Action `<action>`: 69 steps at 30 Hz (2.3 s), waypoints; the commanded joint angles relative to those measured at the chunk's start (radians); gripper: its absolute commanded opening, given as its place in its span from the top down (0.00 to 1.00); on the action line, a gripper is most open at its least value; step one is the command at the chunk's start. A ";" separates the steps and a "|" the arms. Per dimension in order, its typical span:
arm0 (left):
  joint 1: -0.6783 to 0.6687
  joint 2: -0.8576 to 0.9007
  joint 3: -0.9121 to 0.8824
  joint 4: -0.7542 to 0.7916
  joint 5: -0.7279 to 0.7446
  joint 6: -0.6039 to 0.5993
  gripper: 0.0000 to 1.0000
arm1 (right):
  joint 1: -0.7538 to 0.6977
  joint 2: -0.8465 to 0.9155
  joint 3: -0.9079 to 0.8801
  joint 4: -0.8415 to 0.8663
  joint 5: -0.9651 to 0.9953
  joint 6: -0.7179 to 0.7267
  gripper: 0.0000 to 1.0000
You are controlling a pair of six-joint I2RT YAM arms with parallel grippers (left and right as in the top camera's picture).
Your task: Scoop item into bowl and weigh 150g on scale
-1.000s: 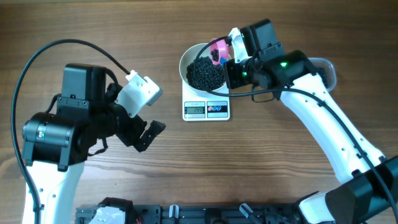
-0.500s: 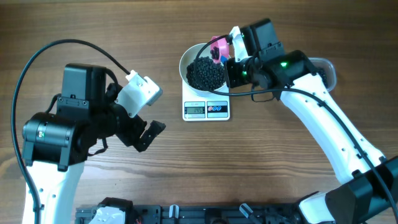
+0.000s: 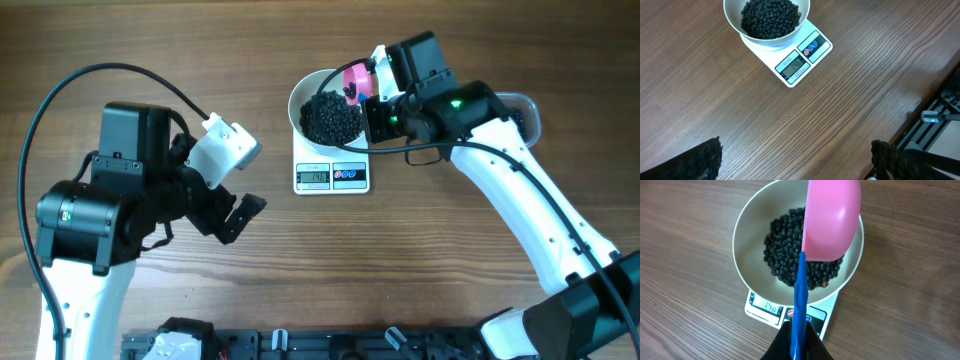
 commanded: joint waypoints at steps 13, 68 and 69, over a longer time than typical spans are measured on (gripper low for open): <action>0.007 -0.004 0.016 0.000 0.012 0.011 0.00 | 0.003 0.004 0.009 0.018 -0.058 0.014 0.96; 0.007 -0.004 0.016 0.000 0.012 0.011 0.00 | 0.006 0.021 0.018 0.034 -0.050 0.038 0.96; 0.007 -0.004 0.016 0.000 0.012 0.011 0.00 | 0.006 0.021 0.018 0.034 -0.050 0.038 0.96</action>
